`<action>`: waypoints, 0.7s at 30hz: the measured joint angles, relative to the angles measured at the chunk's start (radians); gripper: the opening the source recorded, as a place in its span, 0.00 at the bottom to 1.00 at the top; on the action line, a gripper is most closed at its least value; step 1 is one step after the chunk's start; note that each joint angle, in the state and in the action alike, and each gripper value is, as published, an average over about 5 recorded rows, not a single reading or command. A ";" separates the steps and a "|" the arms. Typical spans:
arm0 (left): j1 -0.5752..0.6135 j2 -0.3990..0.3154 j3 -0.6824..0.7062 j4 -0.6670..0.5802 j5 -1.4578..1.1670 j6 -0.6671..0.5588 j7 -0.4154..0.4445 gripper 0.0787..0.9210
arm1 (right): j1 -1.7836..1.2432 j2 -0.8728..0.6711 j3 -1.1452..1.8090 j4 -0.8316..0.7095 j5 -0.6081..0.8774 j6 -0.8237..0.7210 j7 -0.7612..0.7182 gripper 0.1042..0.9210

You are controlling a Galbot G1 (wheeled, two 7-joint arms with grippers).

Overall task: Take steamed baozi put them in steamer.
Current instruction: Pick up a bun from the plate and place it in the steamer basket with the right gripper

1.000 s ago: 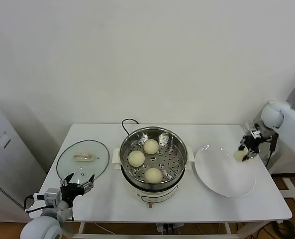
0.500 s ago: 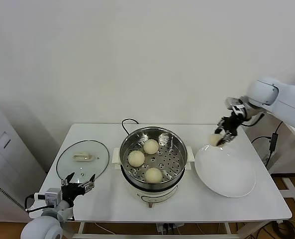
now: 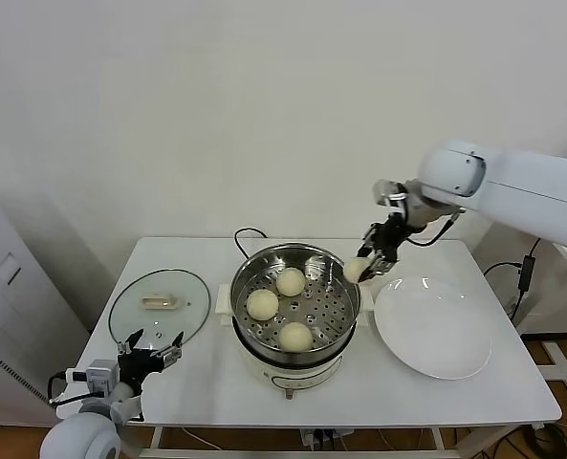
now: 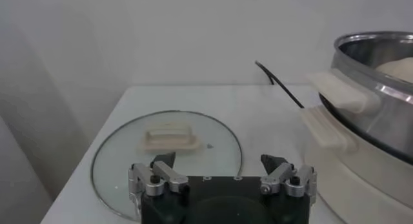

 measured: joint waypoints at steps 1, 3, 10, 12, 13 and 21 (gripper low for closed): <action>-0.001 0.000 0.000 0.000 0.000 0.000 0.000 0.88 | -0.001 0.006 -0.001 0.007 0.008 -0.010 0.011 0.40; -0.002 0.000 0.000 0.000 0.000 0.000 0.000 0.88 | -0.007 0.018 -0.001 0.019 0.022 -0.029 0.034 0.40; -0.004 0.002 -0.007 0.002 -0.004 0.000 0.001 0.88 | -0.044 0.059 0.004 0.036 0.045 -0.083 0.104 0.40; -0.004 0.003 -0.008 0.003 -0.004 -0.001 0.001 0.88 | -0.056 0.071 0.005 0.036 0.047 -0.094 0.119 0.40; -0.004 0.003 -0.009 0.004 -0.004 -0.001 0.002 0.88 | -0.063 0.076 0.006 0.035 0.047 -0.098 0.127 0.40; -0.004 0.004 -0.016 0.009 -0.006 -0.004 0.003 0.88 | -0.117 0.094 0.012 0.021 0.040 -0.123 0.173 0.40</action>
